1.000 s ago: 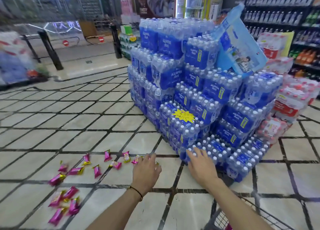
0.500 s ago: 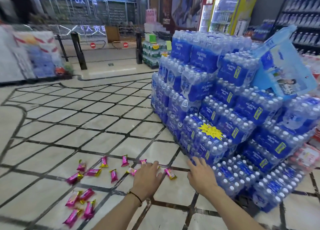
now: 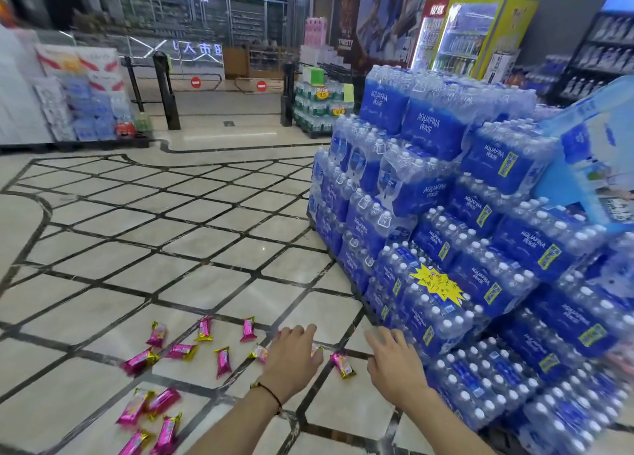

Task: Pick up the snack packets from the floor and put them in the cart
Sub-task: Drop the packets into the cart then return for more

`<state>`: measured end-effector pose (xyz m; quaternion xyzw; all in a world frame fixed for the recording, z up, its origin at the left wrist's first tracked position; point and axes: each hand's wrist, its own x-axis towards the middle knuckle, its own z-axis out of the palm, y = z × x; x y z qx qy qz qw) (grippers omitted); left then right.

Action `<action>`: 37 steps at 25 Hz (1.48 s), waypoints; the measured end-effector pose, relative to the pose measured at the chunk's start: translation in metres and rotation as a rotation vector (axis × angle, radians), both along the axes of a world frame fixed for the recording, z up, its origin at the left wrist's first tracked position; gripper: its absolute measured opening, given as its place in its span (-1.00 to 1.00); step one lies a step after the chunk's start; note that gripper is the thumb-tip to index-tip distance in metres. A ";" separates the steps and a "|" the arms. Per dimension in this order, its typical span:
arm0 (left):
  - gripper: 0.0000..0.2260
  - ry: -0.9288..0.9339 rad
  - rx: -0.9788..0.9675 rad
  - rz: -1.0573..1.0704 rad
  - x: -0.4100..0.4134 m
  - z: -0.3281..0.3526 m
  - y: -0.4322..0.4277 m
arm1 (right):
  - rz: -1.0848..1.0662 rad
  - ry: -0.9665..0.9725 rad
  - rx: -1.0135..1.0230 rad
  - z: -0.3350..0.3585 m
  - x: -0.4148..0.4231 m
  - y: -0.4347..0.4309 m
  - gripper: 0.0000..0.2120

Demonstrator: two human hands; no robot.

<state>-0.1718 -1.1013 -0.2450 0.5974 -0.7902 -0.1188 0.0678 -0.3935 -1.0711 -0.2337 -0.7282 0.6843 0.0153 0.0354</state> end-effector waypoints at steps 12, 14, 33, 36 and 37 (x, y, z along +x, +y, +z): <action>-0.65 -0.051 0.105 0.037 -0.049 -0.038 -0.170 | 0.022 -0.007 0.112 -0.049 -0.048 -0.175 -0.48; -0.63 -0.054 0.131 0.013 -0.059 -0.046 -0.196 | -0.001 -0.007 0.139 -0.057 -0.058 -0.202 -0.47; -0.59 -0.183 0.247 -0.189 -0.055 -0.154 -0.468 | -0.174 -0.017 0.272 -0.169 -0.035 -0.426 -0.49; -0.58 -0.182 0.288 -0.183 -0.060 -0.199 -0.492 | -0.176 -0.022 0.290 -0.211 -0.045 -0.440 -0.47; -0.57 -0.183 0.305 -0.176 -0.062 -0.215 -0.498 | -0.170 -0.019 0.312 -0.227 -0.048 -0.444 -0.46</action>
